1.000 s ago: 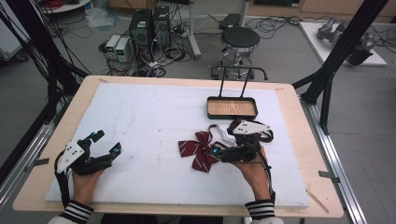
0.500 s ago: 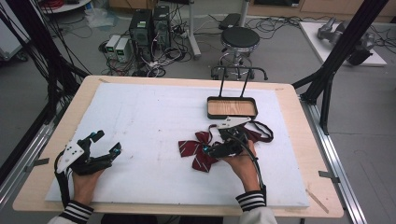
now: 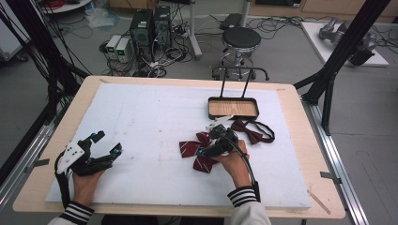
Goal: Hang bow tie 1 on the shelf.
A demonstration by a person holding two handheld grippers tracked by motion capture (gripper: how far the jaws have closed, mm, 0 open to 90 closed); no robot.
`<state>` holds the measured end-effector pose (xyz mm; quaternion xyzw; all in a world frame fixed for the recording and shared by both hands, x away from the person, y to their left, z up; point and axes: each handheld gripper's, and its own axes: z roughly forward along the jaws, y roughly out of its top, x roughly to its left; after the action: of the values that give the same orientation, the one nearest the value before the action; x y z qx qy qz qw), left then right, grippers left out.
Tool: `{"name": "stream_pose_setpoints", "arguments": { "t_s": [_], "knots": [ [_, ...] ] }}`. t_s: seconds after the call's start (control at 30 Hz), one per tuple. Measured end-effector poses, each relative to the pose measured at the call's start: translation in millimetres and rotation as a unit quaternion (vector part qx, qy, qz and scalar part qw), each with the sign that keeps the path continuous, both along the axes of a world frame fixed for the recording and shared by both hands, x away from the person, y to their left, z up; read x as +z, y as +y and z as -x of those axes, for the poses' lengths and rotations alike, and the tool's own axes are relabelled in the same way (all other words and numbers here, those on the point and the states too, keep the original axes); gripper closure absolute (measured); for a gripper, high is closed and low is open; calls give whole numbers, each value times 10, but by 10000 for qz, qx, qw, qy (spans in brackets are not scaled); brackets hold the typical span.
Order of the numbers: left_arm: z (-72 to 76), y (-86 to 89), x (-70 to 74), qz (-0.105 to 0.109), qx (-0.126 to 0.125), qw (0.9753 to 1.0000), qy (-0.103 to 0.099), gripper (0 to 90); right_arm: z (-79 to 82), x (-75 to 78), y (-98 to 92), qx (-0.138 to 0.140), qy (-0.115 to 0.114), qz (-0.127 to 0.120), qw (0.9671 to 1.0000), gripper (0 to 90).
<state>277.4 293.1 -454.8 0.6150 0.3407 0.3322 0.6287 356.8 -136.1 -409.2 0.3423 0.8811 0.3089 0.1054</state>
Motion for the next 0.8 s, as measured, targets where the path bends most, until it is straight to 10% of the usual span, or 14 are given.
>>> {"name": "stream_pose_setpoints", "arguments": {
  "t_s": [0.47, 0.8],
  "knots": [
    [-1, -1, 0, 2, 2, 10000, 1, 168, -59, -101, 81, 63, 343, 621, 9975, 335],
    [-2, -2, 0, 20, 1, 10000, 9, 169, -107, -109, 97, -48, 667, 629, 9958, 530]
  ]
}}
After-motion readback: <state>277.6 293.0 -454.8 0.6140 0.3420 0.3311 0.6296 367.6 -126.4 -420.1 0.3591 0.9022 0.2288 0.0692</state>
